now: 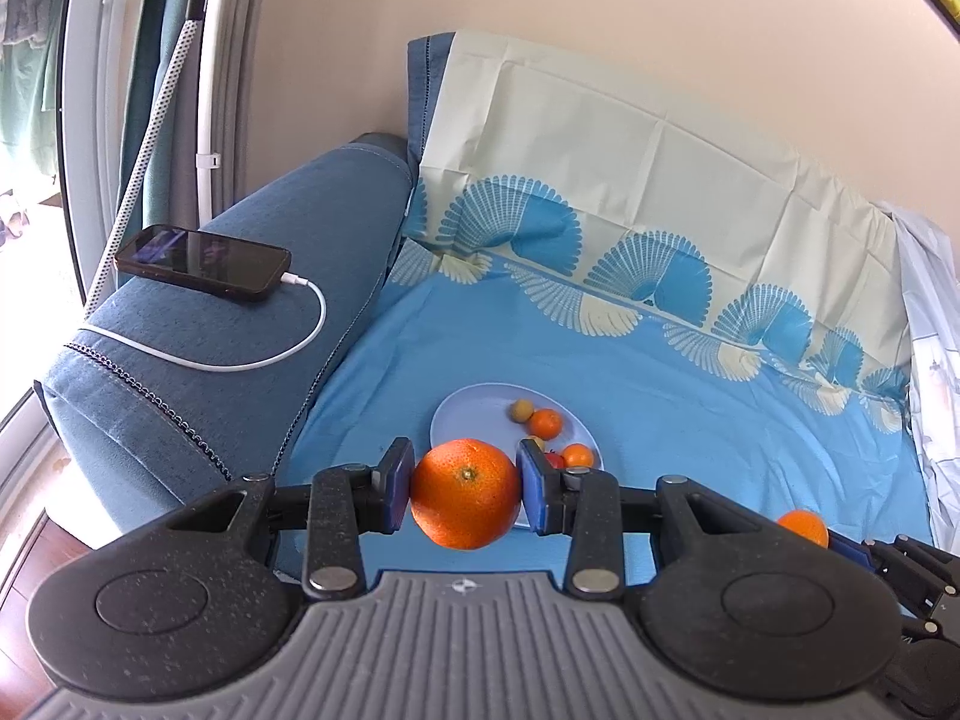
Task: Organize fruits
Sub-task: 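Carry both tangerines over the plate and open both tools to drop them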
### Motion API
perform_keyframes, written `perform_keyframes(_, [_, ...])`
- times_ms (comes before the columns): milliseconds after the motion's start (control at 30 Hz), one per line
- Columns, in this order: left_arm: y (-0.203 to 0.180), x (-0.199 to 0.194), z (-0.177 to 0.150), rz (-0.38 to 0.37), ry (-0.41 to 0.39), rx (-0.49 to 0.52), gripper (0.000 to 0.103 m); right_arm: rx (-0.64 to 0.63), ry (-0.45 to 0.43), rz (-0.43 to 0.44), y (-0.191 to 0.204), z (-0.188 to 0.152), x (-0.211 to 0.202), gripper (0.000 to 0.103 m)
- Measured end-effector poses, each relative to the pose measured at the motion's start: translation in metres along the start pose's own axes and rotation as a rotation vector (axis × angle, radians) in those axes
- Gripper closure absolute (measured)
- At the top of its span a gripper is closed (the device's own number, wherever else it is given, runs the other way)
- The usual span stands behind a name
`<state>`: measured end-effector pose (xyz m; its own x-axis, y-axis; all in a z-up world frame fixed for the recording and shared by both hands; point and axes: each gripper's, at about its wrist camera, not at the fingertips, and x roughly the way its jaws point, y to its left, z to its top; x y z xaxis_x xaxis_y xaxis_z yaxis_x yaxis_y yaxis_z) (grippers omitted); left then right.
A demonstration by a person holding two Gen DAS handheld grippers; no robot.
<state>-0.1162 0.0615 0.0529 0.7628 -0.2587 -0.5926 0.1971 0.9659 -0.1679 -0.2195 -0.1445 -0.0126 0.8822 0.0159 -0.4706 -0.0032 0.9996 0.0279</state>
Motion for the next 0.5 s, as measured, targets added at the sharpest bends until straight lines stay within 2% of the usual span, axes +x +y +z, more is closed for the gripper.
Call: perform_keyframes(500, [0.004, 0.029, 0.013, 0.010, 0.024, -0.019, 0.062, -0.026, 0.027, -0.005, 0.003, 0.010, 0.029, 0.063])
